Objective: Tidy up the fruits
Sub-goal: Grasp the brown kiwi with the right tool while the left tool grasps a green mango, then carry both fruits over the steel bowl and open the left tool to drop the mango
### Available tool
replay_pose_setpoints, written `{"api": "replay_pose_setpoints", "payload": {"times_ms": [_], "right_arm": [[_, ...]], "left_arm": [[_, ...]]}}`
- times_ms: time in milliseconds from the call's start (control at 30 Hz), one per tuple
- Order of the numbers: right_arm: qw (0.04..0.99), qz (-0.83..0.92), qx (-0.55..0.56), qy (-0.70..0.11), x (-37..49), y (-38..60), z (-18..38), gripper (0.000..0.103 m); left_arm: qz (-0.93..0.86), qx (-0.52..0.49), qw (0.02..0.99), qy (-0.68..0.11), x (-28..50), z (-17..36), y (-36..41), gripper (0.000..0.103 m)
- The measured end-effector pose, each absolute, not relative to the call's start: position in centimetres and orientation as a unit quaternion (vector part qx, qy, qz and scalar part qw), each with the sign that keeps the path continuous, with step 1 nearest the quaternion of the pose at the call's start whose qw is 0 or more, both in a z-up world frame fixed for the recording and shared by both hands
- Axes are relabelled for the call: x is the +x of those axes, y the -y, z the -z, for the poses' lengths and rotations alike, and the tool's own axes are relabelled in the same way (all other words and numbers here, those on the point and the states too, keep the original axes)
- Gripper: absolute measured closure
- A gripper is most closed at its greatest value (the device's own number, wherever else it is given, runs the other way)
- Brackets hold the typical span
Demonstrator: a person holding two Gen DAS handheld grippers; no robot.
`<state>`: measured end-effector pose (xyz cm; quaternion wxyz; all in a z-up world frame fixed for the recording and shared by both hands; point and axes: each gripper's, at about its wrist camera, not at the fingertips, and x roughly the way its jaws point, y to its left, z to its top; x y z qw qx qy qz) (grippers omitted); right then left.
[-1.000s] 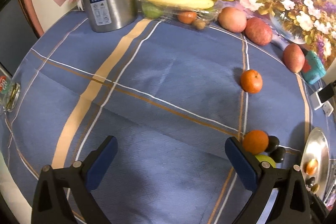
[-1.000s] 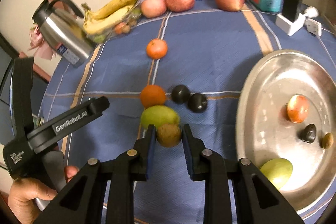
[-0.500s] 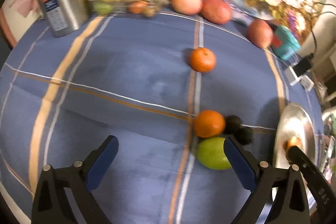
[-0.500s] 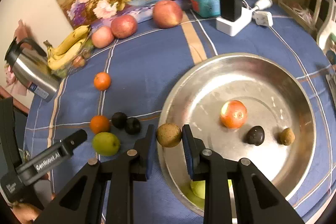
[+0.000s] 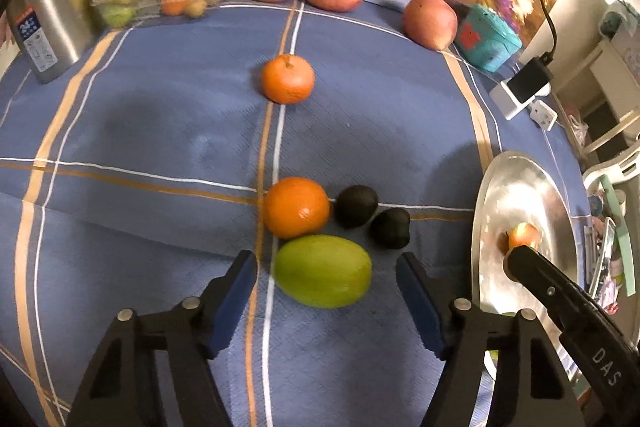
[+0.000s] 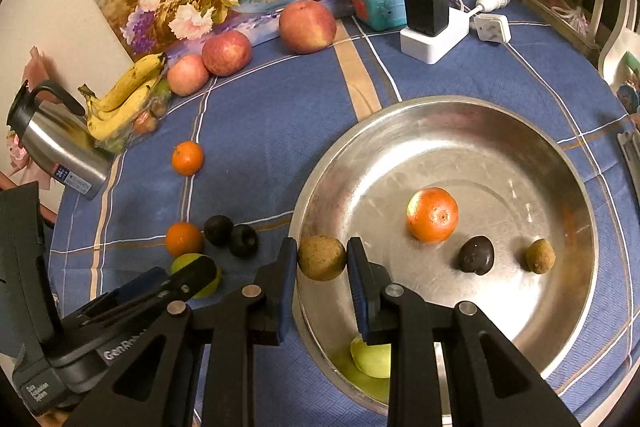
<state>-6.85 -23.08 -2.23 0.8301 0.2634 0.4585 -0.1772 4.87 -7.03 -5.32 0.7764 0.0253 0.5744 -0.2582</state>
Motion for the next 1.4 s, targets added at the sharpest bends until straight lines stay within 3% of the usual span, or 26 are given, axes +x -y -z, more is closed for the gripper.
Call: {"api": "replay_pose_setpoints", "payload": {"times_ms": [67,267,667,1400], "right_arm": [[0.83,0.176,0.263,-0.459,-6.9,23.1,2.2,0.077],[0.83,0.176,0.263,-0.459,-6.8,22.9,2.2,0.077],[0.83,0.176,0.263,-0.46,-6.8,22.8,2.2,0.077],[0.797,0.296,0.313,-0.422,-11.3,29.9,2.4,0.077]], "left_arm": [[0.259,0.023,0.776,-0.574,4.9,5.4,7.1,0.031],[0.254,0.024,0.778,-0.573,5.1,5.6,7.1,0.049],[0.269,0.003,0.774,-0.573,4.9,5.1,6.5,0.049],[0.339,0.034,0.8,-0.494,1.1,0.4,10.2,0.049]]}}
